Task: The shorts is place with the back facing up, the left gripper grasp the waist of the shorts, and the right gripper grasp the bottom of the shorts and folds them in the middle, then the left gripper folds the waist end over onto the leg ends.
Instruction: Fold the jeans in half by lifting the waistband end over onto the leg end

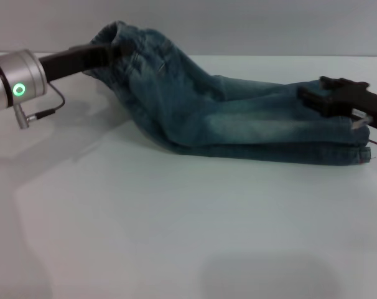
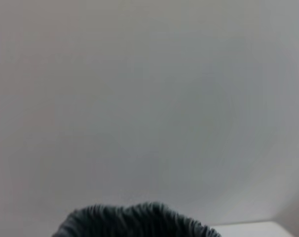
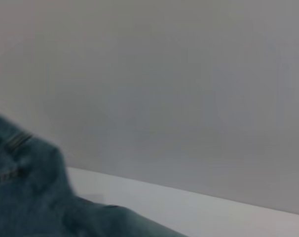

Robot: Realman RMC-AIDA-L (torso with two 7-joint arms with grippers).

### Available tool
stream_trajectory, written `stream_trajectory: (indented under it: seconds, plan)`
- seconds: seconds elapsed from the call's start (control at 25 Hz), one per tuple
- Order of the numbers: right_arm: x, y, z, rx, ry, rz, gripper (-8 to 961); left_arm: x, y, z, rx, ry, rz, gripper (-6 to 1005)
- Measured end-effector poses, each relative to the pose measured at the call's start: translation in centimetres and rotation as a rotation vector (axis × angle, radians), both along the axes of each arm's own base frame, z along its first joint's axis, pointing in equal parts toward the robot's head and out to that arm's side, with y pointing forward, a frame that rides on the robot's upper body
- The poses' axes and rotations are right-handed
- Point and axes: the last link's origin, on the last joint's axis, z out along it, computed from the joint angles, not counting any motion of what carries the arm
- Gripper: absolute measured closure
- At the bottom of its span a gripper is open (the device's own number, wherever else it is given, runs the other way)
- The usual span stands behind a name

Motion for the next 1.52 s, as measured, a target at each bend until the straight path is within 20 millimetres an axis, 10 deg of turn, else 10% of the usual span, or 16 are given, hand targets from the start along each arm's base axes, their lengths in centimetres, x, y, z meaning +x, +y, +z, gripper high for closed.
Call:
stream_trajectory:
  seconds: [0.84,1.52]
  plan:
    - [-6.0,1.6,-5.5,-0.131,0.04,0.103,386,10.0,1.8,1.6,-0.081,-0.159,-0.278,908]
    - [-12.5,1.8,-9.1,-0.286,0.071,0.239,385,12.0,2.0,1.5,-0.106,-0.173,-0.326,893]
